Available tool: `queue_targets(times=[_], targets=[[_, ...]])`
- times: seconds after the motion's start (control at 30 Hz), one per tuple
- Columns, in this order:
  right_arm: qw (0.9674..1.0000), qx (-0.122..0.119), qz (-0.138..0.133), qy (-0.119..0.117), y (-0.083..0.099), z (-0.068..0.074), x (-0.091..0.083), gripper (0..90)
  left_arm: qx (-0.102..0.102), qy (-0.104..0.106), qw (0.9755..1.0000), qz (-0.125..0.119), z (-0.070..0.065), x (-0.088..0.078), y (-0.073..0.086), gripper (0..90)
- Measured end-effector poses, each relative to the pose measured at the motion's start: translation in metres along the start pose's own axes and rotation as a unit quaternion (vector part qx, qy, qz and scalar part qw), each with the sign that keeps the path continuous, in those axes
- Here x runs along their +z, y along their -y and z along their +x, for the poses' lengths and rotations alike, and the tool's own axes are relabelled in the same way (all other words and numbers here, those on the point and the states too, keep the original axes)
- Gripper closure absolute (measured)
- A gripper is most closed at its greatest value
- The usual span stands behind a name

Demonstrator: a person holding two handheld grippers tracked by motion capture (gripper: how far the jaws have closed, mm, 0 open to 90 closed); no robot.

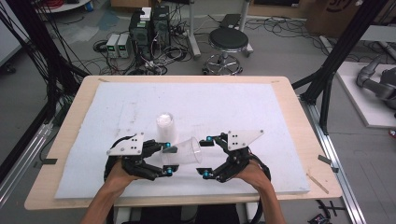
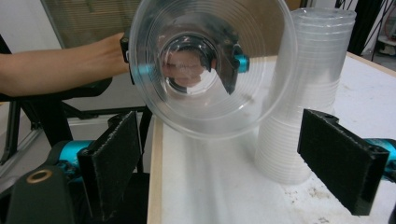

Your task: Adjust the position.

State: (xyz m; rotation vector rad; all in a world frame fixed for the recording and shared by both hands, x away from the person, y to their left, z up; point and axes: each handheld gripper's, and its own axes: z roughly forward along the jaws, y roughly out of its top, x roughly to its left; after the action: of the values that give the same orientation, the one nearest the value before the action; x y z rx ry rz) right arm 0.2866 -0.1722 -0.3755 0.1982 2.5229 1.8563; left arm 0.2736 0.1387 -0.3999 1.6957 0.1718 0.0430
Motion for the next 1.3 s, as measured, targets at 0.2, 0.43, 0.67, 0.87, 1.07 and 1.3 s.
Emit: queue_targets(times=[0.2, 0.43, 0.67, 0.87, 1.07, 1.3], targets=[[0.9999, 0.004, -0.007, -0.009, -0.001, 0.0, 0.004, 13.6, -0.002, 0.005, 1.0, -0.007, 0.0, 0.005, 0.0, 41.5], [0.9997, 0.002, -0.019, -0.018, -0.003, 0.0, 0.009, 13.7, 0.001, 0.014, 0.9999, -0.006, -0.001, 0.016, -0.001, 41.5], [0.999, 0.006, -0.035, -0.028, -0.003, -0.001, 0.01, 13.7, 0.0, 0.017, 0.9998, -0.009, -0.002, 0.019, -0.001, 41.5], [0.9985, 0.01, -0.044, -0.032, -0.004, -0.002, 0.013, 13.7, 0.001, 0.015, 0.9998, -0.012, -0.002, 0.017, 0.0, 41.5], [0.9981, 0.01, -0.048, -0.038, -0.004, -0.002, 0.017, 14.4, 0.001, 0.018, 0.9998, -0.012, -0.002, 0.017, 0.0, 41.5], [0.9974, 0.011, -0.052, -0.05, -0.005, -0.003, 0.018, 16.2, 0.002, 0.022, 0.9997, -0.011, -0.002, 0.019, 0.0, 41.5]])
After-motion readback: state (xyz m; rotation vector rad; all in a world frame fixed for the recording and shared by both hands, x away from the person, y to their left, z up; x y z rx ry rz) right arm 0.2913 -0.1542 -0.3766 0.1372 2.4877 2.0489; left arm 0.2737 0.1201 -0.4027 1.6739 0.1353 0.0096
